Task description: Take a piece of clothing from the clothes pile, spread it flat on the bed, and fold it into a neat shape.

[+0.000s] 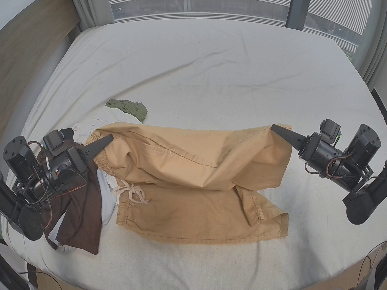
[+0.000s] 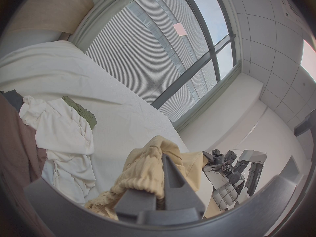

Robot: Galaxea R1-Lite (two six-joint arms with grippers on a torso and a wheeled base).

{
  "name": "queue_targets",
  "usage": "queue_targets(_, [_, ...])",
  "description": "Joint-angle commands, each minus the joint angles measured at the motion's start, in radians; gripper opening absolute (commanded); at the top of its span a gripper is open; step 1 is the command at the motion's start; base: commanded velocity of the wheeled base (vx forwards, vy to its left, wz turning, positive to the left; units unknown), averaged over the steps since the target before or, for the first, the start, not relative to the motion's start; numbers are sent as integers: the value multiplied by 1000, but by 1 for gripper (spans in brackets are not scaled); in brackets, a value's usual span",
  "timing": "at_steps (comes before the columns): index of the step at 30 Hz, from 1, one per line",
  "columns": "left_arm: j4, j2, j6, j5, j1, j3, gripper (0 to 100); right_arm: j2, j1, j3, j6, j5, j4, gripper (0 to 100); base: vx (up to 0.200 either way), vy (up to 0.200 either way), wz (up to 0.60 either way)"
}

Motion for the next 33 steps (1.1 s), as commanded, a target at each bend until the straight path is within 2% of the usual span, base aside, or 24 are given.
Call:
queue_targets(1, [-1,2,0,0,6,-3,0,-14,-16,-2,2,2,0,0,0,0,0])
queue_targets(9, [-1,2,2,-1,8,3,0,-14,-26,-5,2,17,-1,0,0,0,0])
queue_targets(16, [-2,0,2,-1,14,-6,0,-16,-69,-12,3,46,-1,0,0,0,0])
queue_targets(33, [-2,-3,2,-1,25,-13,0,-37,-122,-28,31,64,-1,0,0,0,0])
